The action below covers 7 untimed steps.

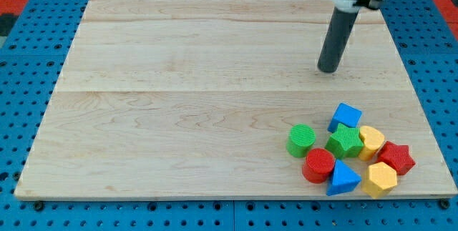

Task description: Move the arm towards the bottom right of the board

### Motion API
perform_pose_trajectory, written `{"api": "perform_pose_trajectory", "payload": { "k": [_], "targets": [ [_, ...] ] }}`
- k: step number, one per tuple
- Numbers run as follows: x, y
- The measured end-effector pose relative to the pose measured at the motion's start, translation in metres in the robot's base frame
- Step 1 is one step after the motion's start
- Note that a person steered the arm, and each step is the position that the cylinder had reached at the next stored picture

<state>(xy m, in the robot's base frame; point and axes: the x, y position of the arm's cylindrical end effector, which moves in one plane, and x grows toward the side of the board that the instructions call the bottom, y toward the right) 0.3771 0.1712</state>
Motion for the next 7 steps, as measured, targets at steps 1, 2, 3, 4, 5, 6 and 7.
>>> {"api": "perform_pose_trajectory", "payload": {
  "k": [1,2,3,4,5,6,7],
  "targets": [
    [0.013,0.074],
    [0.072,0.129],
    [0.077,0.13],
    [0.142,0.13],
    [0.142,0.13],
    [0.196,0.138],
    [0.214,0.138]
  ]
}}
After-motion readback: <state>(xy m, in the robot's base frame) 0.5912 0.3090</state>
